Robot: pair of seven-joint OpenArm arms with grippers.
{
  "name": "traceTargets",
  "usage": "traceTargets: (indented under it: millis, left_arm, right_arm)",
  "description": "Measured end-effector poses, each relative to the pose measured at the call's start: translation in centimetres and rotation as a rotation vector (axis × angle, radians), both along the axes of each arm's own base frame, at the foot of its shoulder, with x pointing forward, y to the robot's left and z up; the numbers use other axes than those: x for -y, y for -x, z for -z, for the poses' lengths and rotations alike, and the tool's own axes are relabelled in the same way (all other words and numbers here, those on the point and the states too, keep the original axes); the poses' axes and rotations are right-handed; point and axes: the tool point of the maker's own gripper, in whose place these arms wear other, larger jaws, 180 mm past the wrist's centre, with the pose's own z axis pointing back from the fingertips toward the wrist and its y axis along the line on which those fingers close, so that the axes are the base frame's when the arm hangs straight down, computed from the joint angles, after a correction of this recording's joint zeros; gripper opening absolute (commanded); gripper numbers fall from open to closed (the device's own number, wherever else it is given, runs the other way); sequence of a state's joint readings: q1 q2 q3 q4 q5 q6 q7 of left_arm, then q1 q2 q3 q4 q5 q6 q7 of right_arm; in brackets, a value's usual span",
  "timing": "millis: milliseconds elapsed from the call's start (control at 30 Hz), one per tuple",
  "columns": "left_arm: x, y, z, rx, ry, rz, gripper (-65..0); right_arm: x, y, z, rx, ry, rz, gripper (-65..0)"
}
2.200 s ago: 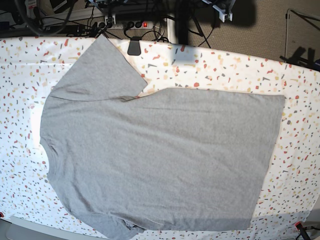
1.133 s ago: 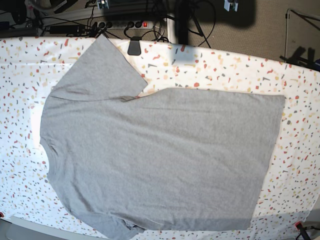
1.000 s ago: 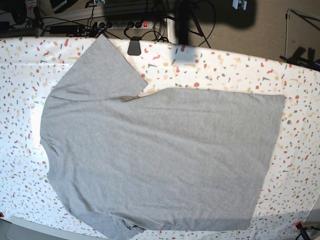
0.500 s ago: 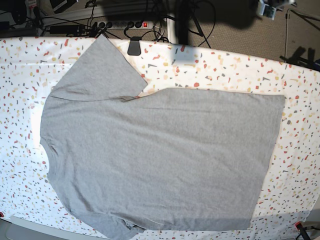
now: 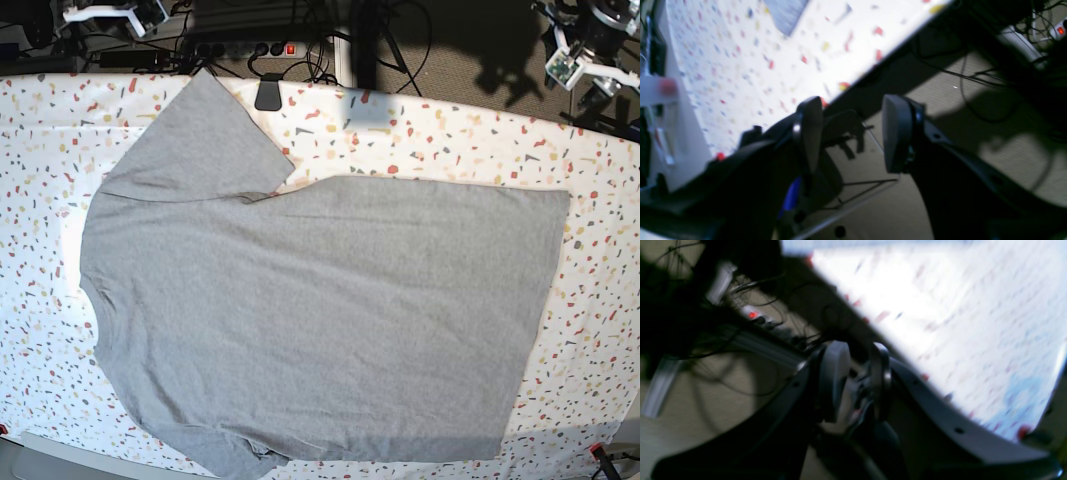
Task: Fold the T-shirt properly
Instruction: 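Lower both grippers onto the shirt's shoulder and collar corners and grasp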
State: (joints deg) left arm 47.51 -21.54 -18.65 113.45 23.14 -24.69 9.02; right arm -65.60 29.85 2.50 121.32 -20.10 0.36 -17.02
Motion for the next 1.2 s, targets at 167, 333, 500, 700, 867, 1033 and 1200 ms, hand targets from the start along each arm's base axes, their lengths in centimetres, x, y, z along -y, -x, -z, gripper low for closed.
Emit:
traceTargets:
  millis: [167, 333, 500, 700, 867, 1033, 1200]
  left_arm:
    - [0.1, -3.8, -1.4, 0.061, -0.014, 0.059, -35.4]
    - [0.8, -7.1, -2.9, 0.110, -0.009, 0.117, -35.4]
    - [2.0, -10.7, -3.1, 0.141, 0.011, 0.187, -35.4]
    - [0.8, -12.9, 3.3, 0.001, -0.124, 0.203, -35.4]
    - [-0.2, -15.0, 4.6, -0.014, -0.162, 0.225, -35.4]
    - [-0.8, -15.8, 5.9, -0.044, -0.180, 0.224, -35.4]
    - [-1.4, -16.0, 6.6, -0.058, -0.169, 0.212, -42.1]
  right_arm:
    - [0.2, -1.7, -1.2, 0.047, 0.066, -0.097, -48.6]
    - [0.2, -2.9, -1.6, 0.080, 0.068, -0.103, -48.6]
    - [0.3, -3.5, -1.7, 0.096, 0.074, -0.100, -48.6]
    - [1.2, -3.0, -1.3, 0.058, 0.103, -0.063, -48.6]
    - [2.1, -3.5, -2.1, 0.111, 0.120, -0.002, -48.6]
    - [2.9, -4.4, -3.5, 0.189, 0.195, -0.003, -48.6]
    - [3.0, -4.9, -4.1, 0.223, 0.256, -0.045, -48.6]
